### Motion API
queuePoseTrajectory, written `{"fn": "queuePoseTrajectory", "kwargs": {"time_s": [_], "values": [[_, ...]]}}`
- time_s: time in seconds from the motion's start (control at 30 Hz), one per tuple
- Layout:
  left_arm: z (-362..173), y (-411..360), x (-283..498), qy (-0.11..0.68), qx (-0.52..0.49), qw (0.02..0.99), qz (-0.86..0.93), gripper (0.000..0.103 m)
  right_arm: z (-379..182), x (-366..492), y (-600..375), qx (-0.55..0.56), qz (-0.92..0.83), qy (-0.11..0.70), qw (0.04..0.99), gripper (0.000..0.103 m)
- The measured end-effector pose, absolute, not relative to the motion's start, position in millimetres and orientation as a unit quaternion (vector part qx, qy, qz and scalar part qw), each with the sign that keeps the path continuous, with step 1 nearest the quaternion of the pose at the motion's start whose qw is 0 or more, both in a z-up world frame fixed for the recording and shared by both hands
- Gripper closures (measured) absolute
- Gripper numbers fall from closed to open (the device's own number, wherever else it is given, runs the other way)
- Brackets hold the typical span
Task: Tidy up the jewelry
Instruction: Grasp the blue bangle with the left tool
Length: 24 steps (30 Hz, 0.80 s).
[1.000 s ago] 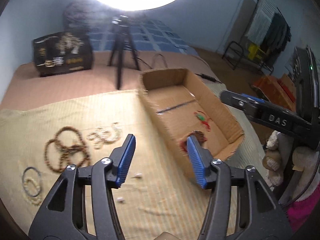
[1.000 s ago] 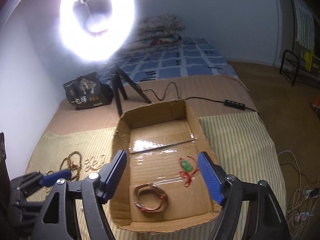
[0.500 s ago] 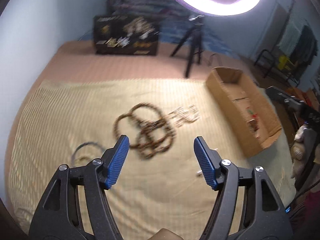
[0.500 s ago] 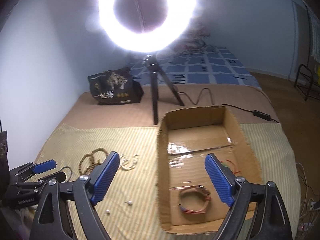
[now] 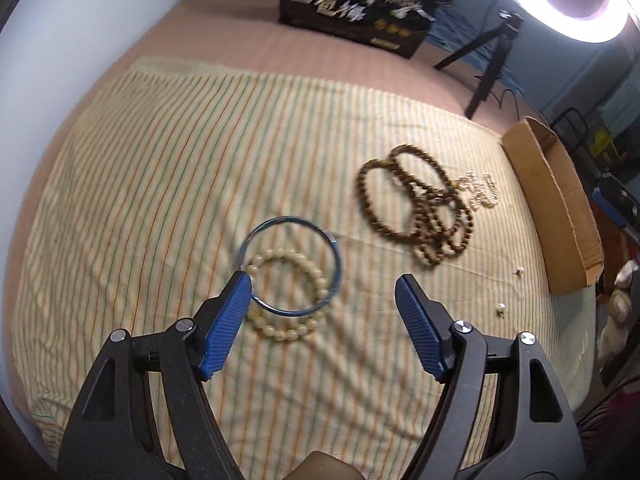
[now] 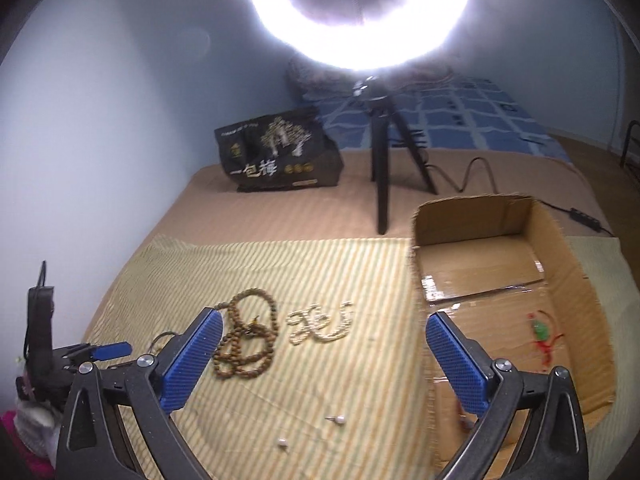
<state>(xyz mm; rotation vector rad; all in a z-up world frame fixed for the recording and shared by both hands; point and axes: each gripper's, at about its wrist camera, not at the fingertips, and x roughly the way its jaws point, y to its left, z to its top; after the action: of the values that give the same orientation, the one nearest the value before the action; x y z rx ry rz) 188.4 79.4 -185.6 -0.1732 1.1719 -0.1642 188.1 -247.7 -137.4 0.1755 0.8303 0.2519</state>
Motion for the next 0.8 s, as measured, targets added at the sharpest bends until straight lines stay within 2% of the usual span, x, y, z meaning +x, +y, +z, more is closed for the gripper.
{"fn": "queuePoseTrajectory", "kwargs": {"time_s": [0.43, 0.8], "values": [[-215, 109, 216, 0.576, -0.162, 0.799, -0.061, 0.026, -167, 207, -206, 0.072, 0.156, 0.448, 0.878, 0.0], [-219, 63, 227, 0.583, -0.064, 0.808, -0.06, 0.026, -184, 220, -198, 0.07, 0.154, 0.47, 0.866, 0.0]]}}
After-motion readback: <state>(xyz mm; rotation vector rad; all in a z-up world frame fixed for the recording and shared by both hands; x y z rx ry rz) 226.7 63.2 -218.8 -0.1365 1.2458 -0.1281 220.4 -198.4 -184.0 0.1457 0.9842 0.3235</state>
